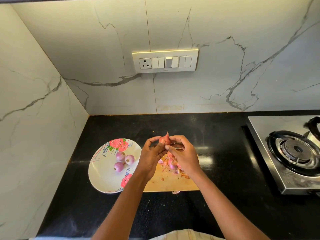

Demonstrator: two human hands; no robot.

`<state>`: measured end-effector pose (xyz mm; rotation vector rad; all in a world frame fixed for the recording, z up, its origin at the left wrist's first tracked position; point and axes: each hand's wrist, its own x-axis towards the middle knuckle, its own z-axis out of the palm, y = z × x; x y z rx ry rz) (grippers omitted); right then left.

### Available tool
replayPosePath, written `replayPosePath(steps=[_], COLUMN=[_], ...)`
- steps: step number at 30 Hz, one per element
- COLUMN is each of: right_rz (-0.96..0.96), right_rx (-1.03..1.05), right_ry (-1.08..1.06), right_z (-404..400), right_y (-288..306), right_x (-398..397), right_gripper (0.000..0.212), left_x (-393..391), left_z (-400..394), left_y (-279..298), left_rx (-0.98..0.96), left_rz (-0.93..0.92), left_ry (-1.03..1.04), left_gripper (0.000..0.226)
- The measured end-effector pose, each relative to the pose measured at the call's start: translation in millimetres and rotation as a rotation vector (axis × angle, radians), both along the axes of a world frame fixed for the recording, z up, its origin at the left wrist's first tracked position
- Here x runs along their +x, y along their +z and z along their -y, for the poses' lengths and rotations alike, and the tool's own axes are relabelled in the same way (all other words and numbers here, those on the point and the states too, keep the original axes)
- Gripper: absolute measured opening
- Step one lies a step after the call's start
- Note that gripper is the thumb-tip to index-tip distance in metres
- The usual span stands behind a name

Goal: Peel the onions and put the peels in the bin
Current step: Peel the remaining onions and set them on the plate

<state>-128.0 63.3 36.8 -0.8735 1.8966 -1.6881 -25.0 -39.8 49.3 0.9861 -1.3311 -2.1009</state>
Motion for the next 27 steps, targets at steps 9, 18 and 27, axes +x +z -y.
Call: replayPosePath(steps=[9, 18, 27], right_rz=[-0.163, -0.099, -0.261], right_rx=[0.060, 0.117, 0.175], right_ry=[0.009, 0.129, -0.052], right_z=[-3, -6, 0], right_y=[2, 9, 6], right_x=[-9, -23, -22], right_gripper=[0.014, 0.033, 0.012], left_x=[0, -1, -1], left_z=[5, 6, 1], left_y=[1, 6, 8], left_rx=[-0.050, -0.092, -0.272], left_rz=[0.007, 0.017, 0.061], left_ry=[-0.081, -0.128, -0.171], left_gripper=[0.032, 0.027, 0.043])
